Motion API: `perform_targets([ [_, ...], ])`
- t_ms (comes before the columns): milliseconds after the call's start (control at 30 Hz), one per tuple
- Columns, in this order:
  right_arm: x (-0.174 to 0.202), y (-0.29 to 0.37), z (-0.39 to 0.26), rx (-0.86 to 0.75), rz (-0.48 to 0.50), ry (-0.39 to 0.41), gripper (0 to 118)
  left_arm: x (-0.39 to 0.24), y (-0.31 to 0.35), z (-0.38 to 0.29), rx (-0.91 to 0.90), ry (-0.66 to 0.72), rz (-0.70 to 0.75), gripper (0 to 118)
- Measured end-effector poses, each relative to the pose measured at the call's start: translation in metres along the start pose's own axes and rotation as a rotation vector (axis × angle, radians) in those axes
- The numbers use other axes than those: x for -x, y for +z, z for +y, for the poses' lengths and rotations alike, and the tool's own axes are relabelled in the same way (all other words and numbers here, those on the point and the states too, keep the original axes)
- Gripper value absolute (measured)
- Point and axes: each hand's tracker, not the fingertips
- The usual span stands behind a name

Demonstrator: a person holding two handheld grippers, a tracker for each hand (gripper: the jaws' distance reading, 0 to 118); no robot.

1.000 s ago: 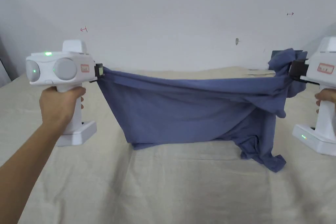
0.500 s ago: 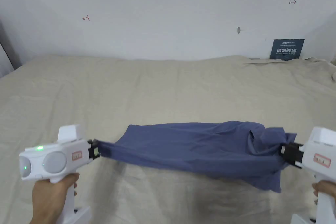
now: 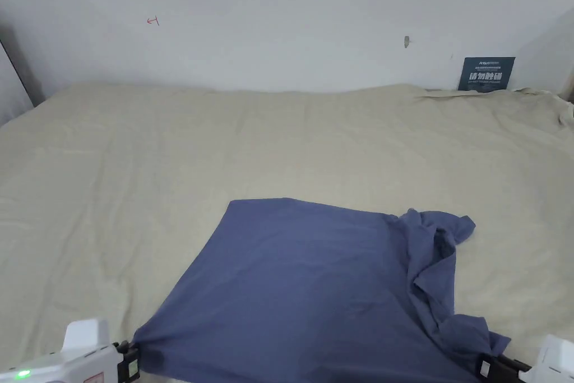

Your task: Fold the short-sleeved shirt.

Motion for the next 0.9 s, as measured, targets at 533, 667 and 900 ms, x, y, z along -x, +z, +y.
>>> perform_targets([
  [533, -0.011, -0.032, -0.040, 0.173, -0.177, -0.060, 9, -0.014, -0.037, -0.035, 0.167, 0.033, 0.056, 5],
  [667, -0.008, -0.029, -0.034, 0.179, -0.215, -0.015, 41, -0.020, -0.038, -0.035, 0.193, 0.053, 0.062, 60],
  [900, 0.021, 0.018, -0.002, 0.010, -0.202, 0.076, 90, -0.042, -0.010, -0.013, 0.104, 0.037, 0.007, 109],
])
